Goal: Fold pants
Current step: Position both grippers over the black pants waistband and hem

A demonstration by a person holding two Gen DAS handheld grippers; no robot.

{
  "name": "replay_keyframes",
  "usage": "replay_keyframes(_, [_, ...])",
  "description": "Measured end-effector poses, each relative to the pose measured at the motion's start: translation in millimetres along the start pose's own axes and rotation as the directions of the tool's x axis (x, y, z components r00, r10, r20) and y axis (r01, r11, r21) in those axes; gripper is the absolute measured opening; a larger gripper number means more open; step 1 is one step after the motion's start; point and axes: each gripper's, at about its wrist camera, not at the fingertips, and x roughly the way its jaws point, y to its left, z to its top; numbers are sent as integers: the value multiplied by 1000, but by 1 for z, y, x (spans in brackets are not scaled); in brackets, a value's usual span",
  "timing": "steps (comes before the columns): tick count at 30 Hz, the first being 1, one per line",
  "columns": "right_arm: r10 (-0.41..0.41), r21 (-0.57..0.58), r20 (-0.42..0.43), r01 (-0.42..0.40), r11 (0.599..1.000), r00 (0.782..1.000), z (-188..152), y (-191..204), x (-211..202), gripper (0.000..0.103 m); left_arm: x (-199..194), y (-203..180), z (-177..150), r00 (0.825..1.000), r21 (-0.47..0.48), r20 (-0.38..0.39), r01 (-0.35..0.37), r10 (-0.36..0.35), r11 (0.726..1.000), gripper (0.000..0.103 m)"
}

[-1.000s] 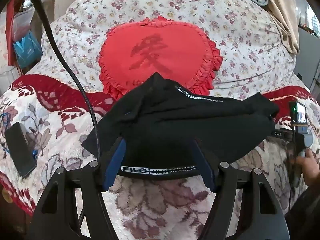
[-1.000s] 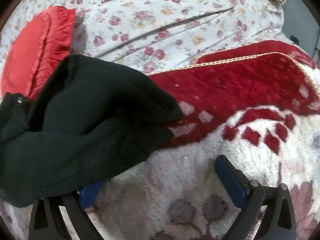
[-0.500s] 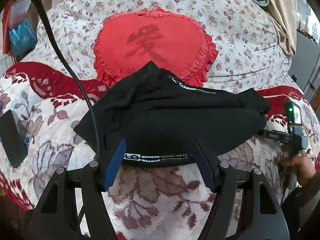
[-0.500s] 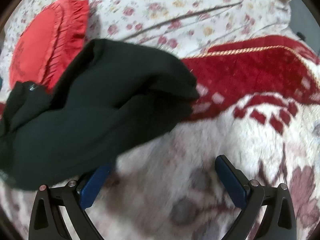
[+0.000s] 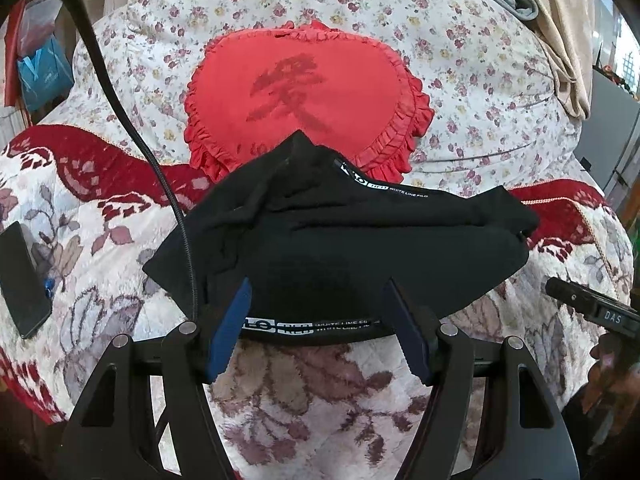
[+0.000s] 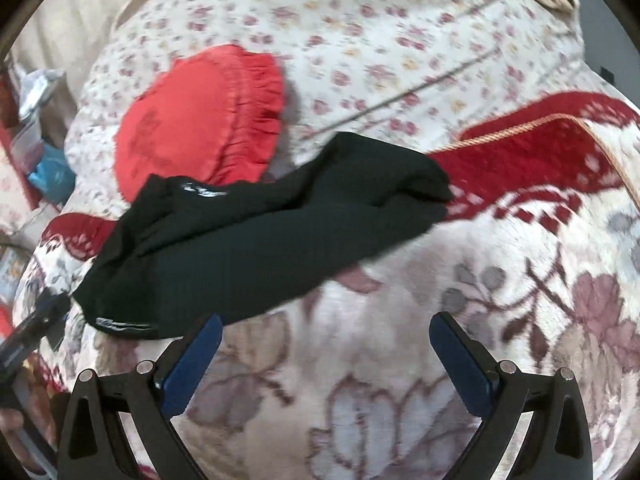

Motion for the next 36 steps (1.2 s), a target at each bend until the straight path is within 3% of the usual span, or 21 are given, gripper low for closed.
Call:
replay_keyframes(11, [19, -91, 2, -19, 996, 1000, 16, 28, 10, 103, 3, 0, 3, 1000, -7, -4, -8, 8, 1000, 69])
replay_keyframes(36, [15, -99, -29, -18, 995, 999, 18, 39, 34, 103, 20, 6, -4, 999, -20, -32, -19, 18, 1000, 69])
